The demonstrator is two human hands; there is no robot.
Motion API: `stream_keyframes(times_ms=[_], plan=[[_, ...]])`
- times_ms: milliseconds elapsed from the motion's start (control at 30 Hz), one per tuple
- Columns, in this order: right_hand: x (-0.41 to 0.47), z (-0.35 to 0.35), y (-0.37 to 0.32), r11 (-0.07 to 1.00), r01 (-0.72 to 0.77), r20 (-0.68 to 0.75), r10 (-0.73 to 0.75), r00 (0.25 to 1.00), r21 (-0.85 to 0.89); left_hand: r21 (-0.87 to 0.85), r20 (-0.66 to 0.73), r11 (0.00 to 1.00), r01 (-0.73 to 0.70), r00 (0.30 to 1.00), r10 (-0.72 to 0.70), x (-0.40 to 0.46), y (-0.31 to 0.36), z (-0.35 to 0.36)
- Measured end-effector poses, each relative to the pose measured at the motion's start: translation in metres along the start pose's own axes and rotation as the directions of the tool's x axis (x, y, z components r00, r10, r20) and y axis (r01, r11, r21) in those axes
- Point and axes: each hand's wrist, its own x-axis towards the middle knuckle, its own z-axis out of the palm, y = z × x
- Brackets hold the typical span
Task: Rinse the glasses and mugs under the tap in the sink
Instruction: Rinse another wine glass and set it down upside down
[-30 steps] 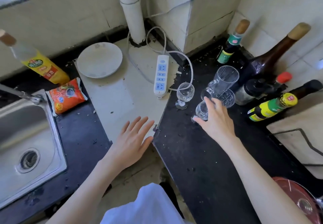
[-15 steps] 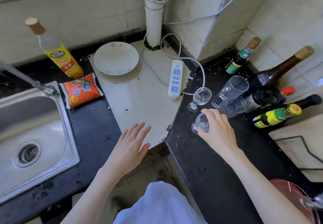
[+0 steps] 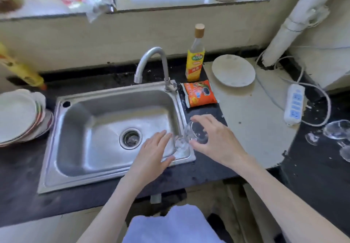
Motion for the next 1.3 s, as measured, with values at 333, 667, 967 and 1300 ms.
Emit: stream_keyframes(times_ms=[333,667,967,1300], plan=[[0.074,0.033,-0.078,0.973,0.147,0.074,-0.162,0.984,0.177,-0.574,-0.184,0.814,0.083,0.956,-0.227,-0.006,-0.049,-0.044],[0.142,0.063,-0.022,0.887,-0.053,0.201,-0.046,0.978,0.459,-0.77,-0.012,0.601,0.215,0.936,-0.351,0.053,-0.08,-0.018],[0.256,0.109,0.083,0.952,-0.256,-0.118,0.277,0.954,0.166,-0.853,0.018,0.457,0.25,0.891,-0.454,0.099,-0.106,0.01],[0.256,0.14,0.092,0.994,-0.111,-0.32,0.102,0.942,-0.013,-0.87,0.022,0.426,0.249,0.883,-0.47,0.11,-0.117,0.02]])
